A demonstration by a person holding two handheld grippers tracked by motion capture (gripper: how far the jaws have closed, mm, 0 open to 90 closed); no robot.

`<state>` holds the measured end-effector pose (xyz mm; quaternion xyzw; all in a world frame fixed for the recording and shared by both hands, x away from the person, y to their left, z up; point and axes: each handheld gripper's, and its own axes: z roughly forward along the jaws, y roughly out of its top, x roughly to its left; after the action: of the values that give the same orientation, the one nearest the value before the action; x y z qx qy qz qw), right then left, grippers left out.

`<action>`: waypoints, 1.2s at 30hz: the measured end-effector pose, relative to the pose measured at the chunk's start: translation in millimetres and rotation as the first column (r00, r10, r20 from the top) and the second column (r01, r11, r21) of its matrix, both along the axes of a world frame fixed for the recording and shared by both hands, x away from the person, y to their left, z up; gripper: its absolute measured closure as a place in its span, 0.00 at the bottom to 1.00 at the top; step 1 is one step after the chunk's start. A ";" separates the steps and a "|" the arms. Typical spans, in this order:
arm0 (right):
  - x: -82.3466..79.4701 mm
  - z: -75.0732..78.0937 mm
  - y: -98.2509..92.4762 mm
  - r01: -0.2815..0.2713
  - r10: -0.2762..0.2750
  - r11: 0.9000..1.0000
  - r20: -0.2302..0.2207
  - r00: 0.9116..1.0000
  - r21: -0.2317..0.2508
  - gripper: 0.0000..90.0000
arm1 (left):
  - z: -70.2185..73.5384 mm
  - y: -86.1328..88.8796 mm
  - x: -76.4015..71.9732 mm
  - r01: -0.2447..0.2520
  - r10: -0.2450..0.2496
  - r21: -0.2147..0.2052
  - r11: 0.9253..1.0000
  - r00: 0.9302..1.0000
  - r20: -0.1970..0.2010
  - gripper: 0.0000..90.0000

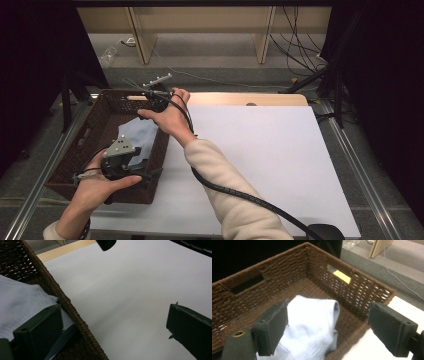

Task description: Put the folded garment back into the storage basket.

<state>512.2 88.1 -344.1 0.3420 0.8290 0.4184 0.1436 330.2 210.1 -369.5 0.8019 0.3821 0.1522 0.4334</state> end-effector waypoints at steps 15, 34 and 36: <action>-13.3 7.0 -56.3 0.031 -0.032 0.999 0.050 0.998 0.019 0.19 | 0.0 1.9 1.0 -0.010 0.010 0.003 1.000 1.000 0.000 0.00; -40.4 -5.2 -159.6 0.094 -0.101 0.991 0.065 0.993 0.095 0.18 | -3.8 -1.0 2.9 -0.019 0.019 0.009 1.000 1.000 -0.016 0.00; -44.3 -7.7 -167.7 0.087 -0.093 0.993 0.072 0.993 0.081 0.18 | -3.1 -0.6 2.8 -0.017 0.017 0.008 1.000 1.000 -0.014 0.00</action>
<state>467.9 -79.5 -351.8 0.3685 0.7898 0.4561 0.1801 333.1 209.4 -372.6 0.8012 0.3915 0.1515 0.4263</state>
